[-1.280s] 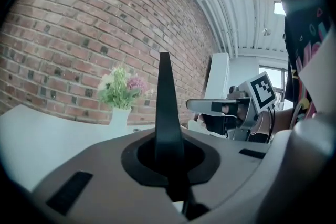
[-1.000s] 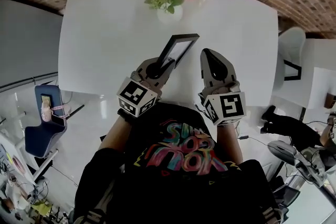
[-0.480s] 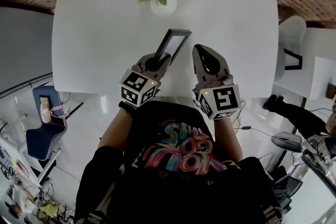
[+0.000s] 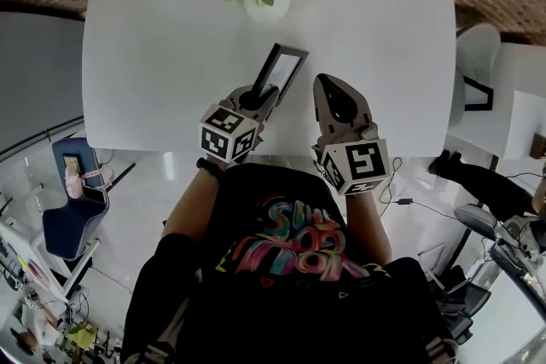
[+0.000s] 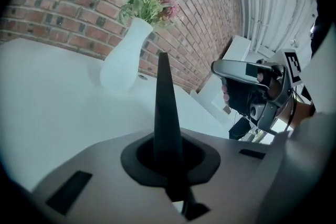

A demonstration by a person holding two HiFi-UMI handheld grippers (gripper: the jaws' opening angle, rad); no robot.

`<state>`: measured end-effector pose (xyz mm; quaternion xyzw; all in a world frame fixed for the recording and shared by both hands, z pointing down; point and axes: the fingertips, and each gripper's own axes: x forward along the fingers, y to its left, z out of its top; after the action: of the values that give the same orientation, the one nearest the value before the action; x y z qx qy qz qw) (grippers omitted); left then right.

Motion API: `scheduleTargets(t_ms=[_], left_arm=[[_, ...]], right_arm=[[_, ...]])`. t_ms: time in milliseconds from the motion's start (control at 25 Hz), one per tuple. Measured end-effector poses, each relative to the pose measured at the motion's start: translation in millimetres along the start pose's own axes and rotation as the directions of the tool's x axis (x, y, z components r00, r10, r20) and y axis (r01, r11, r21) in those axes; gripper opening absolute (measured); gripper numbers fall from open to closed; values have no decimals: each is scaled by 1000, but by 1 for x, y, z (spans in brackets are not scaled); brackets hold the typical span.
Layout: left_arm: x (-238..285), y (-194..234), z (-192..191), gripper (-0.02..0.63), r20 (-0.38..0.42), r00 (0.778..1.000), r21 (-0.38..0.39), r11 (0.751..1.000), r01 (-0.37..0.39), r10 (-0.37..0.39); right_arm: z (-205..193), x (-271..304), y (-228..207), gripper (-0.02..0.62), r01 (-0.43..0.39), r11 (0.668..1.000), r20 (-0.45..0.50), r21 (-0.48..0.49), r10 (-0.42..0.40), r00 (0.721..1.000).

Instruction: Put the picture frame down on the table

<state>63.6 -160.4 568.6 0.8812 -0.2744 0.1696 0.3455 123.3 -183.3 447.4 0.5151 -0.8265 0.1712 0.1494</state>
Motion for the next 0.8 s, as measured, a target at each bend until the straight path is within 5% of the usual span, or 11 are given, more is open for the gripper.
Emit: scheduleTargets(t_ms=[320,560,800], left_arm=[[12,10,-16,31,-43,998,-148,989,31,-38],[18,14,-27,31,-45,994,-338,938,77,-98],[18,20,-28,32,-50,998,-297,954,28,-45]], right_arm=[[-8,5,-3,21,4,1000,-24,31,-3,1000],[-14,9,-4,21,1,999,-36,43,1,999],[-17,10,-3,21,-8,998,-51,58,11,999]])
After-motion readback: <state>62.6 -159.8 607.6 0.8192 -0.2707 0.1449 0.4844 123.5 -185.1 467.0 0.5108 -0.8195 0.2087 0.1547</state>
